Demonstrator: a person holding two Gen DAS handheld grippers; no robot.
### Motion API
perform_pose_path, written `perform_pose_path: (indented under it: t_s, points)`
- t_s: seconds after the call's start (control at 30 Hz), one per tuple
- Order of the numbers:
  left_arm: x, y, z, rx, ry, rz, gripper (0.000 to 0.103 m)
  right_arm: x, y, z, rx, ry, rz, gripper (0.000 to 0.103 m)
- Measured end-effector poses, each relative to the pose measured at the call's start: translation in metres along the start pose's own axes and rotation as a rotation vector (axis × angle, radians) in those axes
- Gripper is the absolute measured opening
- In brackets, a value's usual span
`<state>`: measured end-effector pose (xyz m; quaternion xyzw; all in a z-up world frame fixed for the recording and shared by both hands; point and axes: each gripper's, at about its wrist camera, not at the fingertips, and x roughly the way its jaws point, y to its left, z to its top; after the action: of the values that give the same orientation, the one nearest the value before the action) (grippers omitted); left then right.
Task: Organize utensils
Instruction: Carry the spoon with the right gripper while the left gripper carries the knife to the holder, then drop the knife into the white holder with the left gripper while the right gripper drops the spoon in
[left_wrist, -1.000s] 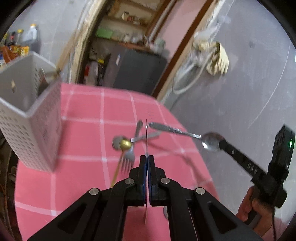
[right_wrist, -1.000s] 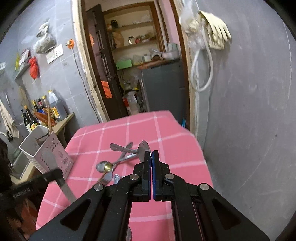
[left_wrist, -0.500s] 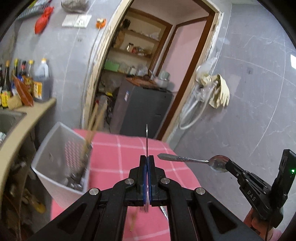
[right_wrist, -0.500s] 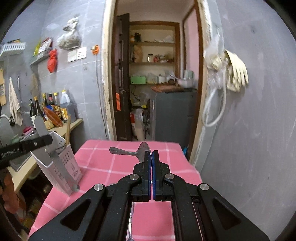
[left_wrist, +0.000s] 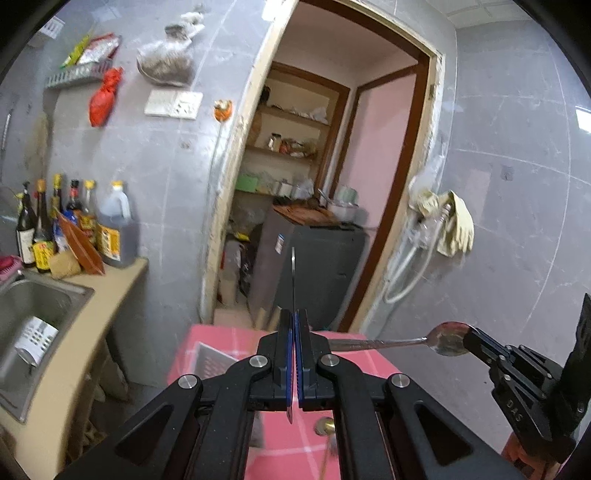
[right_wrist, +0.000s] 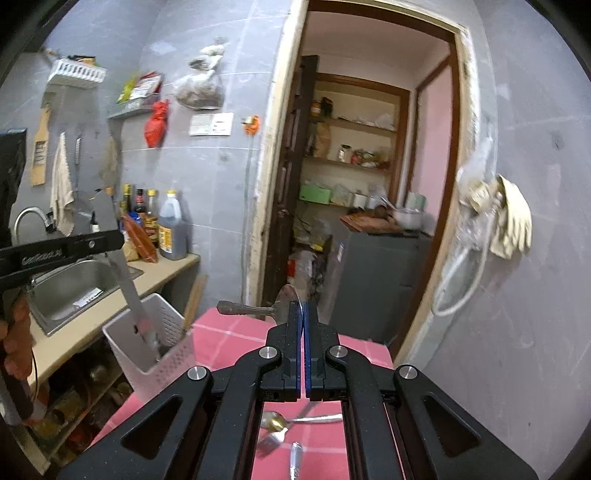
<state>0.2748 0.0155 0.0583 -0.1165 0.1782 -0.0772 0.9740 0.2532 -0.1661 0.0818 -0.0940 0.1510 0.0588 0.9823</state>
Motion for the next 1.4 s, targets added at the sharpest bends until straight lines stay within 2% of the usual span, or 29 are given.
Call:
perform_pose_path:
  t_s: [0.23, 0.57, 0.9, 1.07, 1.2, 1.4]
  points:
    - [-0.001, 0.024, 0.012, 0.016, 0.008, 0.057, 0.002, -0.002, 0.036, 0.011, -0.085, 0.009, 0.072, 0.001]
    - [0.016, 0.042, -0.003, 0.039, 0.071, 0.098, 0.002, 0.020, 0.078, 0.005, -0.181, 0.099, 0.126, 0.001]
    - [0.041, 0.063, -0.019, 0.031, 0.143, 0.090, 0.002, 0.059, 0.107, 0.013, -0.239, 0.132, 0.163, 0.001]
    - [0.054, 0.074, -0.018, 0.013, 0.174, 0.078, 0.002, 0.084, 0.114, 0.017, -0.208, 0.170, 0.214, 0.001]
    - [0.059, 0.086, -0.017, -0.039, 0.192, 0.051, 0.003, 0.104, 0.112, 0.014, -0.137, 0.209, 0.272, 0.002]
    - [0.060, 0.092, -0.018, -0.053, 0.202, 0.026, 0.003, 0.119, 0.105, 0.005, -0.035, 0.222, 0.334, 0.002]
